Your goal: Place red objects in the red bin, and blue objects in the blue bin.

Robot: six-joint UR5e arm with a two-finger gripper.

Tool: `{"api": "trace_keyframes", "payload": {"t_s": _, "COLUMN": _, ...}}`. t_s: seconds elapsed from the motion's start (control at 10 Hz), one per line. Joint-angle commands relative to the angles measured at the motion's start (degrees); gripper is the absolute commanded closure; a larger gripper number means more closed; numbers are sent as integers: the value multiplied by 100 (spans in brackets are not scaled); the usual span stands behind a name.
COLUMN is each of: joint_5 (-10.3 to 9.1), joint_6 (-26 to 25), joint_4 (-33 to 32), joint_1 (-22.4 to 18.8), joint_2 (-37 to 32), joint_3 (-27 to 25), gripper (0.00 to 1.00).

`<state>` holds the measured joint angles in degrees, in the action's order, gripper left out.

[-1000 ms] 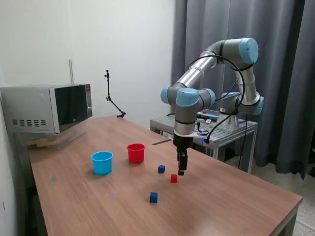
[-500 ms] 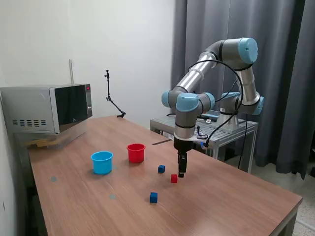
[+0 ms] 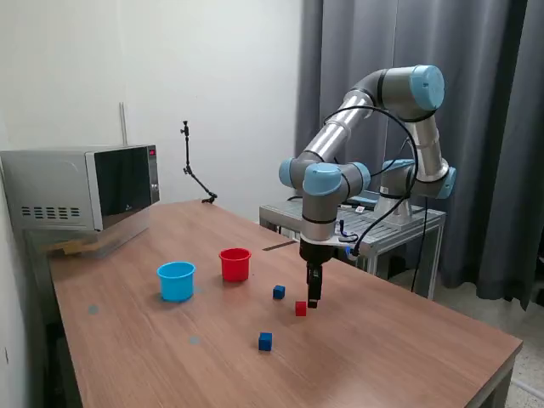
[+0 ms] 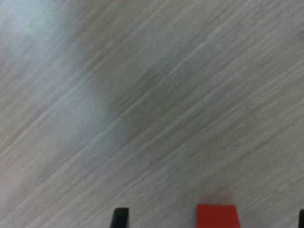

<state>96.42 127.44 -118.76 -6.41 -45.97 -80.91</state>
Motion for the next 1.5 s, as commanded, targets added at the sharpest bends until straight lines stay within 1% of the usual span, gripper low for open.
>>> {"api": "trace_keyframes", "payload": {"t_s": 0.0, "joint_5": -192, "joint_6": 8, "joint_4": -138, "joint_1": 17, "joint_2": 53, "joint_3": -21, "gripper": 0}}
{"api": "trace_keyframes", "payload": {"t_s": 0.2, "joint_5": -220, "joint_6": 70, "joint_4": -357, "joint_1": 25, "joint_2": 71, "joint_3": -56, "gripper": 0}}
{"api": "trace_keyframes", "payload": {"t_s": 0.4, "joint_5": -238, "joint_6": 175, "joint_4": -779, "joint_1": 87, "joint_2": 140, "joint_3": -144, "gripper": 0}}
{"api": "trace_keyframes", "payload": {"t_s": 0.6, "joint_5": -238, "joint_6": 184, "joint_4": -824, "joint_1": 87, "joint_2": 141, "joint_3": -153, "gripper": 0}}
{"api": "trace_keyframes", "payload": {"t_s": 0.7, "joint_5": -290, "joint_6": 184, "joint_4": -859, "joint_1": 87, "joint_2": 150, "joint_3": -162, "gripper": 0}}
{"api": "trace_keyframes", "payload": {"t_s": 0.8, "joint_5": -404, "joint_6": 184, "joint_4": -868, "joint_1": 87, "joint_2": 150, "joint_3": -171, "gripper": 0}}
{"api": "trace_keyframes", "payload": {"t_s": 1.1, "joint_5": -448, "joint_6": 184, "joint_4": -868, "joint_1": 104, "joint_2": 150, "joint_3": -232, "gripper": 0}}
{"api": "trace_keyframes", "payload": {"t_s": 1.4, "joint_5": -440, "joint_6": 175, "joint_4": -868, "joint_1": 131, "joint_2": 141, "joint_3": -329, "gripper": 0}}
